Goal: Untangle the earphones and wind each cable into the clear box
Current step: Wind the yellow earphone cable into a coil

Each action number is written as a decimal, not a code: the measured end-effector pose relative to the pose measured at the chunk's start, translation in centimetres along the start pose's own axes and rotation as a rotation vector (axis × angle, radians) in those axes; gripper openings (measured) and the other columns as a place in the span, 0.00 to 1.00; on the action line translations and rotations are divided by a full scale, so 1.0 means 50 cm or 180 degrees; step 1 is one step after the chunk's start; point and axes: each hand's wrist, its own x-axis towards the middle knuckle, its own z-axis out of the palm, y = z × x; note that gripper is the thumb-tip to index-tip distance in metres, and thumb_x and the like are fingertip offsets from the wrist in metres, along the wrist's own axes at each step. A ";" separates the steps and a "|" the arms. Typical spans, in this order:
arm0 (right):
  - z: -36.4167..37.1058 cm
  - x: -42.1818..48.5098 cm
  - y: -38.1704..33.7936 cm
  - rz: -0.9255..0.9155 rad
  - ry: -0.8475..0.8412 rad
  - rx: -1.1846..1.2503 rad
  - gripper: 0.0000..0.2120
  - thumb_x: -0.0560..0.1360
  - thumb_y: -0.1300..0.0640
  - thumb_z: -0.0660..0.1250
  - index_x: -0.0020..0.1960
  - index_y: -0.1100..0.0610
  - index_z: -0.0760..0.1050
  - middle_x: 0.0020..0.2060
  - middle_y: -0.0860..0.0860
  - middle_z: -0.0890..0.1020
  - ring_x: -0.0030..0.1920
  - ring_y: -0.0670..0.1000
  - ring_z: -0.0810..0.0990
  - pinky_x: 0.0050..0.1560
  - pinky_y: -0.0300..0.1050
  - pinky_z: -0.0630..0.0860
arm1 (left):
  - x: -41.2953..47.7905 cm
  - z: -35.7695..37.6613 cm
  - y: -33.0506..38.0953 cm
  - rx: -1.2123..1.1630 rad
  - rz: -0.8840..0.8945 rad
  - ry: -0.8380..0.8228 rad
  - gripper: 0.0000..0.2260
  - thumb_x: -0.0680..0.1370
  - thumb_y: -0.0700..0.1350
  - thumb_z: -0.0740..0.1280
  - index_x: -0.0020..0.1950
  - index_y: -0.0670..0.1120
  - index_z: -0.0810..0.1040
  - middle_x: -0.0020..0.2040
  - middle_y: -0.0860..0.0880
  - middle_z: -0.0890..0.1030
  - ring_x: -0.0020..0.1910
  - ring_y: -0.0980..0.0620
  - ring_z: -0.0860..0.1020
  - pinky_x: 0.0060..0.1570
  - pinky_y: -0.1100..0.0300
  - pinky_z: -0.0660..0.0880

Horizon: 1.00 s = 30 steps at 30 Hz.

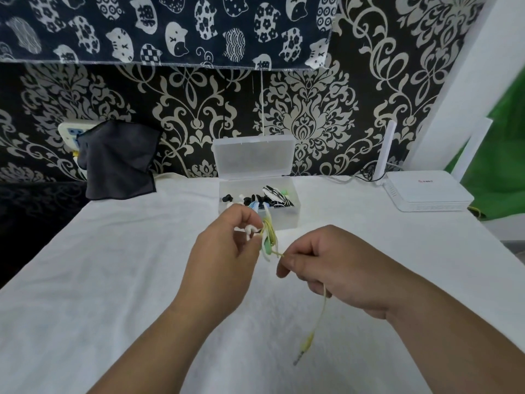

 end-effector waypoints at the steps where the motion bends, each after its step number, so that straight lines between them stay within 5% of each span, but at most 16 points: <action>1: -0.003 -0.001 0.000 0.0003 0.0050 0.0030 0.12 0.80 0.57 0.65 0.42 0.56 0.84 0.27 0.46 0.69 0.30 0.49 0.67 0.33 0.41 0.65 | 0.000 -0.001 0.000 0.0179 0.0085 -0.0027 0.10 0.78 0.41 0.67 0.45 0.56 0.74 0.33 0.51 0.76 0.26 0.56 0.66 0.25 0.67 0.64; 6: -0.013 -0.002 -0.001 -0.0114 0.0387 0.0028 0.13 0.80 0.55 0.65 0.40 0.55 0.84 0.28 0.50 0.73 0.32 0.48 0.72 0.37 0.41 0.71 | -0.009 -0.004 0.005 0.1031 0.0491 -0.0328 0.10 0.79 0.40 0.64 0.46 0.56 0.72 0.40 0.57 0.78 0.39 0.57 0.76 0.38 0.59 0.75; 10: -0.021 0.002 -0.003 -0.0209 0.0723 0.0184 0.16 0.80 0.54 0.65 0.35 0.57 0.80 0.28 0.50 0.77 0.33 0.46 0.77 0.42 0.42 0.73 | -0.014 -0.002 0.011 0.1292 0.0613 -0.0581 0.09 0.80 0.41 0.63 0.47 0.56 0.72 0.42 0.58 0.77 0.41 0.59 0.74 0.38 0.65 0.70; 13: -0.027 0.005 -0.003 -0.0275 0.0929 0.0391 0.17 0.81 0.54 0.65 0.34 0.55 0.80 0.24 0.49 0.71 0.28 0.49 0.71 0.37 0.43 0.69 | -0.017 -0.001 0.018 0.1222 0.0645 -0.0774 0.09 0.81 0.43 0.63 0.47 0.58 0.72 0.44 0.59 0.78 0.43 0.59 0.75 0.40 0.66 0.72; 17: -0.031 0.012 0.006 -0.0312 0.1390 0.0014 0.16 0.79 0.50 0.67 0.35 0.53 0.81 0.22 0.45 0.65 0.25 0.46 0.63 0.33 0.43 0.62 | -0.023 0.002 0.024 0.0698 0.0616 -0.1015 0.12 0.80 0.40 0.66 0.46 0.58 0.73 0.44 0.61 0.80 0.47 0.61 0.78 0.45 0.65 0.75; 21: -0.036 0.019 0.017 -0.0229 0.1584 0.0111 0.14 0.79 0.49 0.68 0.36 0.53 0.82 0.23 0.46 0.68 0.27 0.48 0.66 0.35 0.44 0.64 | -0.021 0.004 0.029 -0.0368 0.0270 -0.1044 0.13 0.79 0.36 0.66 0.44 0.56 0.76 0.39 0.53 0.82 0.39 0.54 0.79 0.42 0.61 0.74; 23: -0.033 0.021 0.022 -0.0079 0.1493 0.0106 0.16 0.79 0.49 0.66 0.37 0.54 0.82 0.25 0.44 0.71 0.28 0.46 0.69 0.37 0.44 0.66 | -0.016 0.005 0.031 -0.0933 0.0151 -0.0848 0.12 0.79 0.35 0.67 0.44 0.53 0.77 0.38 0.41 0.81 0.36 0.39 0.76 0.40 0.53 0.70; 25: -0.021 0.021 0.023 0.0064 0.1140 0.0097 0.17 0.81 0.50 0.64 0.37 0.54 0.82 0.28 0.46 0.72 0.29 0.47 0.69 0.37 0.45 0.66 | -0.012 0.004 0.031 -0.1304 0.0019 -0.0567 0.11 0.78 0.34 0.68 0.45 0.51 0.78 0.40 0.34 0.79 0.34 0.38 0.73 0.41 0.52 0.67; 30: 0.013 0.012 0.011 0.0035 0.0331 0.0280 0.17 0.84 0.57 0.59 0.42 0.57 0.82 0.29 0.49 0.71 0.33 0.51 0.66 0.39 0.48 0.63 | -0.006 0.001 0.028 -0.1242 -0.0235 0.0078 0.10 0.76 0.35 0.70 0.44 0.51 0.79 0.45 0.50 0.83 0.40 0.42 0.82 0.38 0.54 0.76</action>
